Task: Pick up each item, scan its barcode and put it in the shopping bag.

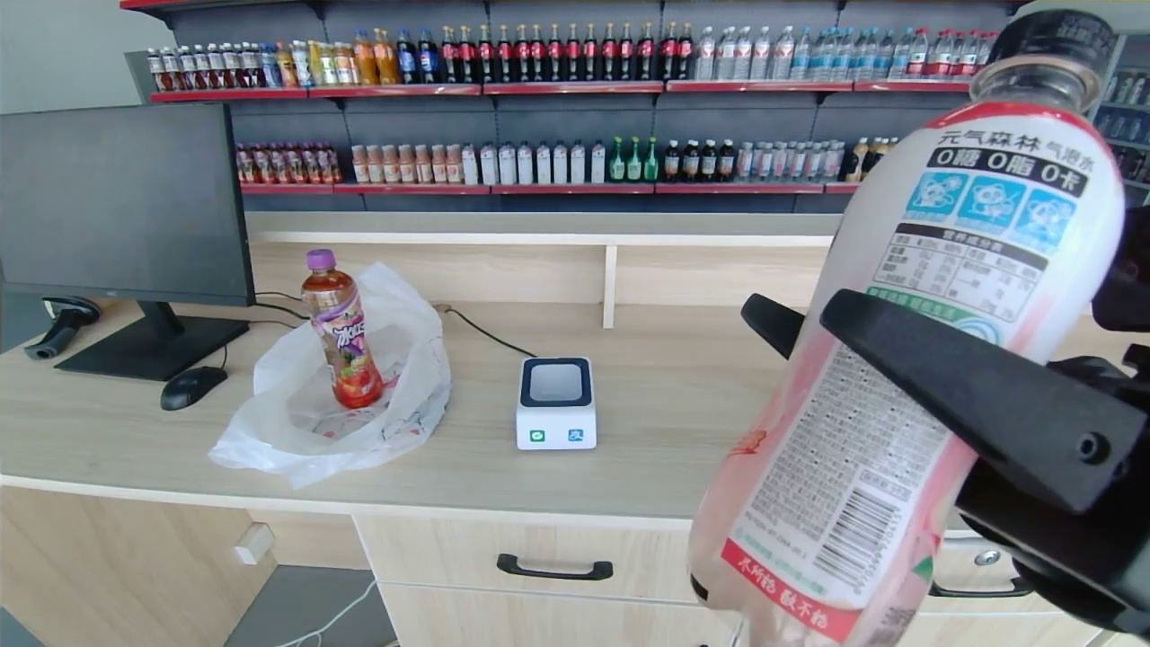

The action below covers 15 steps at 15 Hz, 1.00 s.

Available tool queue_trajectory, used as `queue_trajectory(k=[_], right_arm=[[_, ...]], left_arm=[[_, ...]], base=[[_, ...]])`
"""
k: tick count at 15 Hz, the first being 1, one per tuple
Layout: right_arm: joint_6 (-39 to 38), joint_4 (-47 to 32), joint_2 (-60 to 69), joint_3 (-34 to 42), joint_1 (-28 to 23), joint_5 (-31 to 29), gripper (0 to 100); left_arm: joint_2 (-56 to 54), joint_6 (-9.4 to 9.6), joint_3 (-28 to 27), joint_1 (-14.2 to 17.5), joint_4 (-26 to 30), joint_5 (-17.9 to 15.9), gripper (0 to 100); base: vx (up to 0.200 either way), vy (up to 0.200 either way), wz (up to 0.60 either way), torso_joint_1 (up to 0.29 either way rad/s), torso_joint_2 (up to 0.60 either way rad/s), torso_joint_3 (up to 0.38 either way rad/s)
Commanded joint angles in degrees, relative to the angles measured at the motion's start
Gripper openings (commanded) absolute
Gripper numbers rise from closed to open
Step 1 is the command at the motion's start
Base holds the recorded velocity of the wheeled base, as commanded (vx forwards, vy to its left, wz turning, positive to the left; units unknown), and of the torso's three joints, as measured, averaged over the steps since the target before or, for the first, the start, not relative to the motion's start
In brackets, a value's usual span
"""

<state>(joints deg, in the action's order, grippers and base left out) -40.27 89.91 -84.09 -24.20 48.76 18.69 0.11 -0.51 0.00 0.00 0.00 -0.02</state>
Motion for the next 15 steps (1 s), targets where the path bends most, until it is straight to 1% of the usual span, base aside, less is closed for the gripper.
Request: queue_trajectory(k=[1, 2, 6, 7, 9, 10, 11, 12, 13, 14, 15], right_arm=[[0.3, 0.1, -0.5, 0.3, -0.2, 0.0, 0], [1.3, 0.1, -0.5, 0.9, -0.2, 0.4, 0], [11.2, 0.1, -1.8, 6.0, -0.4, 0.8, 0], [12.7, 0.1, -2.5, 7.2, -1.6, 0.6, 0], [17.8, 0.1, -5.0, 11.5, -7.6, -0.3, 0], [25.4, 0.1, -8.3, 15.4, -13.1, -0.5, 0], [28.0, 0.1, -9.7, 15.8, -14.7, -0.5, 0], [33.1, 0.1, -12.1, 14.6, -16.5, -0.5, 0], [34.3, 0.1, -12.7, 13.7, -16.6, -0.9, 0], [37.9, 0.1, -15.5, 9.3, -17.3, -7.9, 0], [40.2, 0.1, -16.8, 6.4, -16.9, -15.0, 0]], left_arm=[[0.0, -0.02, 0.0, 0.0, 0.0, 0.0, 100], [0.0, -0.02, 0.0, 0.0, 0.0, 0.0, 100], [0.0, -0.02, 0.0, 0.0, 0.0, 0.0, 100], [0.0, -0.02, 0.0, 0.0, 0.0, 0.0, 100], [0.0, -0.02, 0.0, 0.0, 0.0, 0.0, 100], [0.0, -0.02, 0.0, 0.0, 0.0, 0.0, 100], [0.0, -0.02, 0.0, 0.0, 0.0, 0.0, 100], [0.0, -0.02, 0.0, 0.0, 0.0, 0.0, 100], [0.0, -0.02, 0.0, 0.0, 0.0, 0.0, 100], [0.0, -0.02, 0.0, 0.0, 0.0, 0.0, 100], [0.0, -0.02, 0.0, 0.0, -0.1, 0.0, 100]], base=[[0.0, 0.0, 0.0, 0.0, 0.0, 0.0], [0.0, 0.0, 0.0, 0.0, 0.0, 0.0], [0.0, 0.0, 0.0, 0.0, 0.0, 0.0], [0.0, 0.0, 0.0, 0.0, 0.0, 0.0], [0.0, 0.0, 0.0, 0.0, 0.0, 0.0], [0.0, 0.0, 0.0, 0.0, 0.0, 0.0], [0.0, 0.0, 0.0, 0.0, 0.0, 0.0], [0.0, 0.0, 0.0, 0.0, 0.0, 0.0], [0.0, 0.0, 0.0, 0.0, 0.0, 0.0], [0.0, 0.0, 0.0, 0.0, 0.0, 0.0], [0.0, 0.0, 0.0, 0.0, 0.0, 0.0]])
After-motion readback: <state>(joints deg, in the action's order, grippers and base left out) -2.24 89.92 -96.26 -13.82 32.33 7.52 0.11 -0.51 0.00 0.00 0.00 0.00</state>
